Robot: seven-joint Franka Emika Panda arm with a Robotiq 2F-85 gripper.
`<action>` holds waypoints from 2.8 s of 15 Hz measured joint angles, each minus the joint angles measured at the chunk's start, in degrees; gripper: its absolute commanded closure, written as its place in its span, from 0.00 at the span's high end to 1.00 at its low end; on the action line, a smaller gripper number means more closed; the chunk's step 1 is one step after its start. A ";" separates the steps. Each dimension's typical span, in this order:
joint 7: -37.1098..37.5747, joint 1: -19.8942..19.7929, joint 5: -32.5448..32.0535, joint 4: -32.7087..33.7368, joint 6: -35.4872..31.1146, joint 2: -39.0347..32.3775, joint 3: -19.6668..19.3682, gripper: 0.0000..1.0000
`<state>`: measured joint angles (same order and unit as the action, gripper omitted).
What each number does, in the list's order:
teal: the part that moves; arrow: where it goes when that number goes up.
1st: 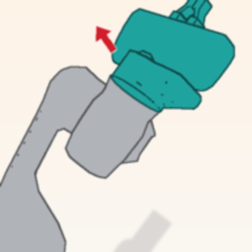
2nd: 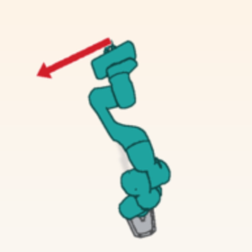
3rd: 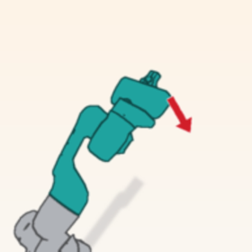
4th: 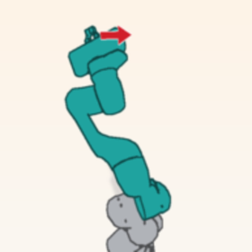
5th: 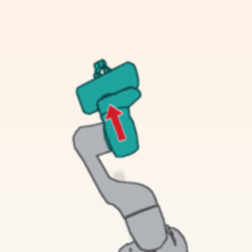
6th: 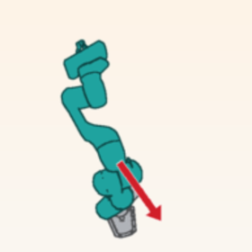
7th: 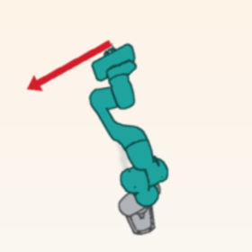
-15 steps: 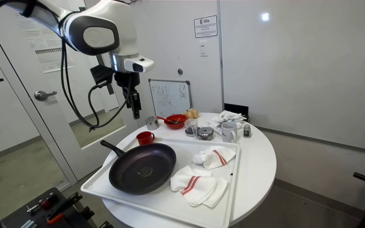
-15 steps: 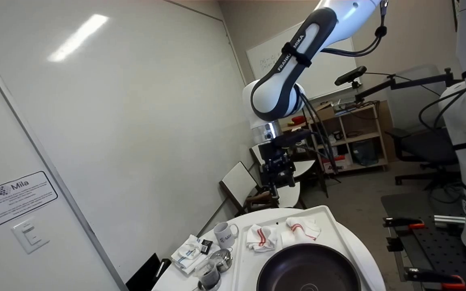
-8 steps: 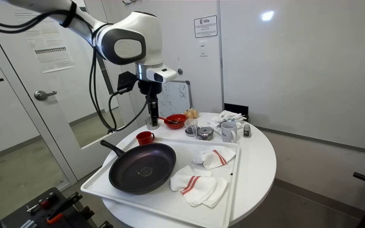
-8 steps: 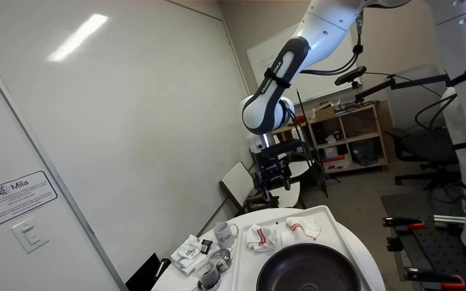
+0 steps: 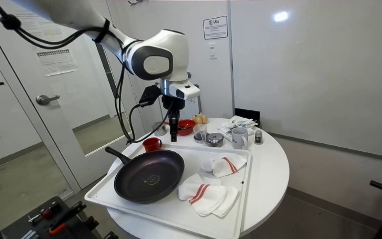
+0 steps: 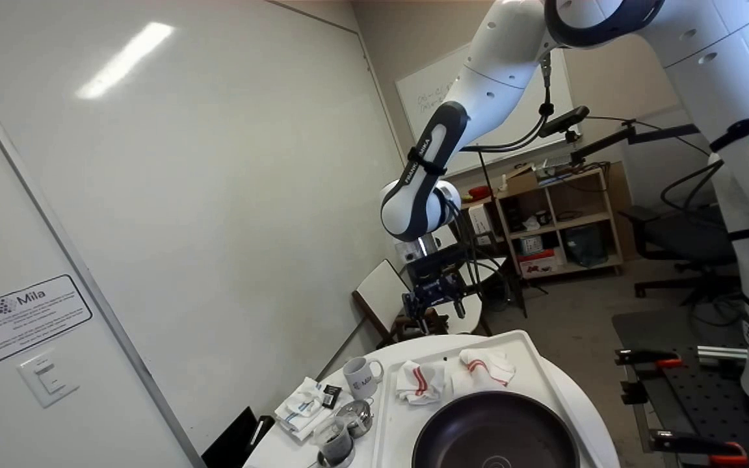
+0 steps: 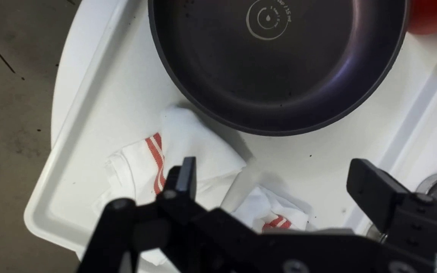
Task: Use the towel to wipe the pan
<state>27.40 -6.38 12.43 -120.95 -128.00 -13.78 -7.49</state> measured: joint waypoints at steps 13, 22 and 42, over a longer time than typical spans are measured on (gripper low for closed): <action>-1.70 -0.26 -3.42 14.38 0.01 -13.42 -1.52 1.00; -7.45 -1.72 -3.23 22.80 -0.20 -20.73 -1.33 1.00; -10.47 -4.78 -3.74 41.66 9.18 -35.22 -2.19 1.00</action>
<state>16.93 -11.16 8.69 -79.29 -118.82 -49.00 -9.68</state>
